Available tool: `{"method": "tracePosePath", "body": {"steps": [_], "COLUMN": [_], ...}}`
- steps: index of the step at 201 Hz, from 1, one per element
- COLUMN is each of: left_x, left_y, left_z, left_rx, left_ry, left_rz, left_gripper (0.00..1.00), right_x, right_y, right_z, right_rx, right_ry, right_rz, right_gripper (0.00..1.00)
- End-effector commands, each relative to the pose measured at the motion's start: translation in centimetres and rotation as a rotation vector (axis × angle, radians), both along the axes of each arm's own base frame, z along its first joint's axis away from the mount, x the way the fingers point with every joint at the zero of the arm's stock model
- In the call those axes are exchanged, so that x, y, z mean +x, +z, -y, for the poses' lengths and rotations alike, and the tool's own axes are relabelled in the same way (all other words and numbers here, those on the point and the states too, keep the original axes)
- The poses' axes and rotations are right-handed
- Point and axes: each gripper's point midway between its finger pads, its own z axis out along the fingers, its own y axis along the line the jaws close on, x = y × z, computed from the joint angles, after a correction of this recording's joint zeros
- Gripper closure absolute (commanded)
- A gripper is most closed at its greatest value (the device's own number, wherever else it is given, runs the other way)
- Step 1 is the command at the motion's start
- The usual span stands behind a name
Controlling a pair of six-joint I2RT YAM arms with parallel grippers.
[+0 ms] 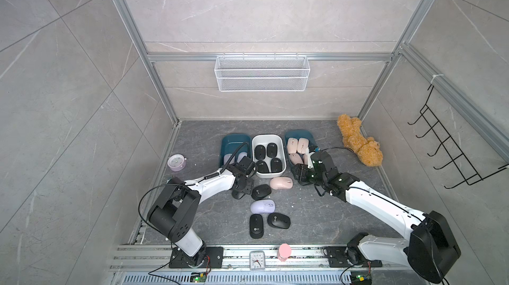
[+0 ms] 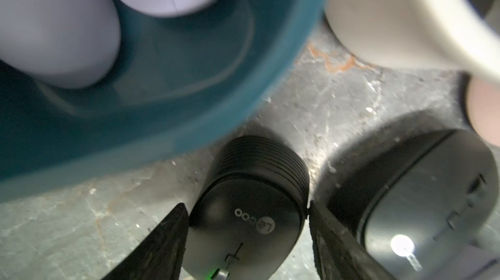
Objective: Place the mice by color into the storage box
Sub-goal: Move the mouse to the center of the board, then pick up the mouse from the center of the board.
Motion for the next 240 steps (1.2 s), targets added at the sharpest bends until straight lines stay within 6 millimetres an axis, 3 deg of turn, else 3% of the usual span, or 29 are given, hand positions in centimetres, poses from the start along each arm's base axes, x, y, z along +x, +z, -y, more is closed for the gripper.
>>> {"method": "tracePosePath", "body": {"steps": [1, 70, 240], "left_x": [-1.9, -1.5, -0.9], "left_y": [0.2, 0.9, -1.7], "left_z": [-0.4, -1.6, -0.8], "left_rx": [0.003, 0.053, 0.025], "left_ry": [0.022, 0.053, -0.010], "left_rz": [-0.055, -0.020, -0.096], "left_gripper": [0.24, 0.23, 0.24], "right_x": [0.4, 0.0, 0.0], "right_y": [0.8, 1.0, 0.9], "right_z": [-0.5, -0.6, -0.5], "right_rx": [0.025, 0.038, 0.040], "right_ry": [-0.006, -0.005, -0.017], "right_rz": [0.018, 0.015, 0.012], "right_gripper": [0.35, 0.35, 0.35]}}
